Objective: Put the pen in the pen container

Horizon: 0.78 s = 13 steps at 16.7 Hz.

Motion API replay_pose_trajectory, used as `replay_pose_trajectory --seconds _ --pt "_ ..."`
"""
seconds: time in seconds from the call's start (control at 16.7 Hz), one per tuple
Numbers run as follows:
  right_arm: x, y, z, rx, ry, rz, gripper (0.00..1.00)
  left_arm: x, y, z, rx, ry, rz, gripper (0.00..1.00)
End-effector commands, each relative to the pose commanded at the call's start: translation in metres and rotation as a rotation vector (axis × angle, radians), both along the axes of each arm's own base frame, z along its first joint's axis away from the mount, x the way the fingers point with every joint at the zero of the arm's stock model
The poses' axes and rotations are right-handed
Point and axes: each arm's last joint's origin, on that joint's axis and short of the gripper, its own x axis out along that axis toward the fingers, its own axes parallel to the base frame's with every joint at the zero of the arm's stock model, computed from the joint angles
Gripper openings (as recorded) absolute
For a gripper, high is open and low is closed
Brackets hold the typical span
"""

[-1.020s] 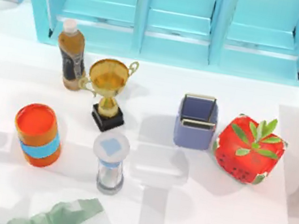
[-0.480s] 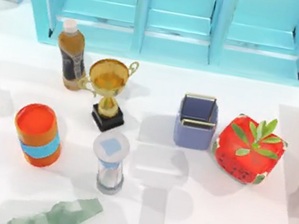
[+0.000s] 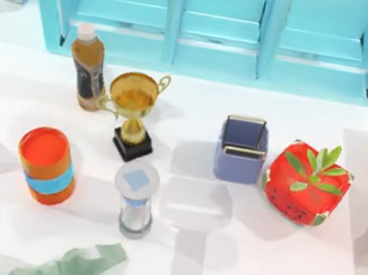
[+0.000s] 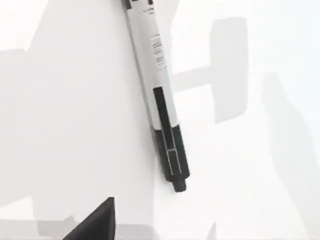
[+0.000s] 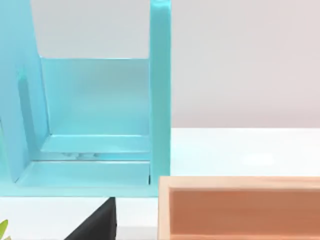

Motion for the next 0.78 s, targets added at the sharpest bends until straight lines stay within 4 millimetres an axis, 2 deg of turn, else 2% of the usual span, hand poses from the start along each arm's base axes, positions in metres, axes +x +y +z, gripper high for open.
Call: replay_pose_trajectory --seconds 0.18,0.3,0.66,0.78 --pt "0.000 0.000 0.000 0.000 0.000 0.000 1.00 0.009 0.027 -0.023 -0.126 0.071 0.075 1.00" --pt "0.000 0.000 0.000 0.000 0.000 0.000 1.00 0.011 0.036 -0.031 -0.167 0.092 0.101 1.00" --pt "0.000 0.000 0.000 0.000 0.000 0.000 1.00 0.013 0.036 -0.033 -0.171 0.095 0.101 1.00" --pt "0.000 0.000 0.000 0.000 0.000 0.000 1.00 0.020 0.035 -0.042 -0.176 0.099 0.105 1.00"
